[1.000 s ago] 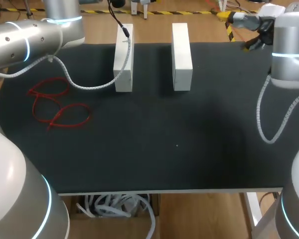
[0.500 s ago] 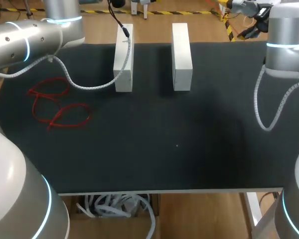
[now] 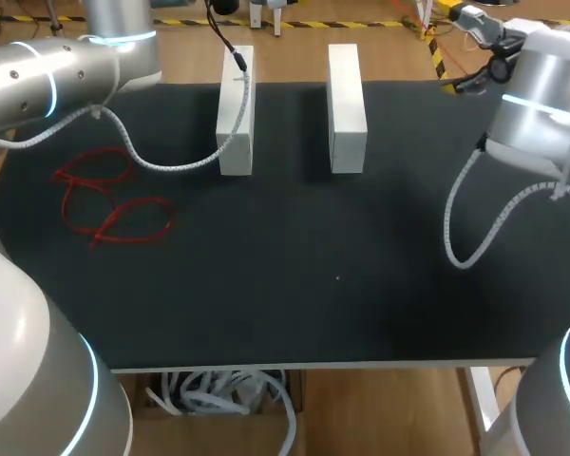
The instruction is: Grab the tape and strap the tape.
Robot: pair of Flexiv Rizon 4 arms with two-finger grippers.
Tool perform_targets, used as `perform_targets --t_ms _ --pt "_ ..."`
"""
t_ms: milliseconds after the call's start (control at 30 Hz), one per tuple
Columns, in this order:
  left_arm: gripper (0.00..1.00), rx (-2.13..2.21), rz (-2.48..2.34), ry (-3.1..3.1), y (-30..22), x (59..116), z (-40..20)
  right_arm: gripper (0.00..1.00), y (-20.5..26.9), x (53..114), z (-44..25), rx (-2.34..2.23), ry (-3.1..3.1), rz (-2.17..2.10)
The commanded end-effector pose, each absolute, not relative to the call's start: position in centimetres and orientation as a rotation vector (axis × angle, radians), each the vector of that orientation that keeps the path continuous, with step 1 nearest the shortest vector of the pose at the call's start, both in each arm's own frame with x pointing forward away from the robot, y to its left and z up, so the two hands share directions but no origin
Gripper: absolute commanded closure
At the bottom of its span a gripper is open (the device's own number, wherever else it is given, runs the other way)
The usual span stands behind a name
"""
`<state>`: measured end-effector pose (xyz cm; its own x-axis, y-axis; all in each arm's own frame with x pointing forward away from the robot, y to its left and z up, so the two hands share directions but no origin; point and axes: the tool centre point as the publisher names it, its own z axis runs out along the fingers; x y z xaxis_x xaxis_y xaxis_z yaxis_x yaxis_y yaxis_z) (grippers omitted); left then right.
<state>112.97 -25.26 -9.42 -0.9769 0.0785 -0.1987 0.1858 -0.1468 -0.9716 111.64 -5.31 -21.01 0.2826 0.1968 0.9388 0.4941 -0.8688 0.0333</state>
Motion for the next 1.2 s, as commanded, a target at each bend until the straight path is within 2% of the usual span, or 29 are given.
perform_targets --t_ms 33,400,1200 --pt "1.0 0.31 -2.303 2.006 -25.2 112.9 -9.3 0.0 -5.3 111.3 -20.6 -2.485 -0.408 -1.895" --pt "1.0 0.31 -2.303 2.006 -25.2 112.9 -9.3 0.0 -5.8 113.2 -21.1 -2.485 -0.252 -1.798" --pt "1.0 0.31 -2.303 2.006 -25.2 112.9 -9.3 0.0 -6.6 113.8 -19.9 -2.214 -0.542 -1.904"
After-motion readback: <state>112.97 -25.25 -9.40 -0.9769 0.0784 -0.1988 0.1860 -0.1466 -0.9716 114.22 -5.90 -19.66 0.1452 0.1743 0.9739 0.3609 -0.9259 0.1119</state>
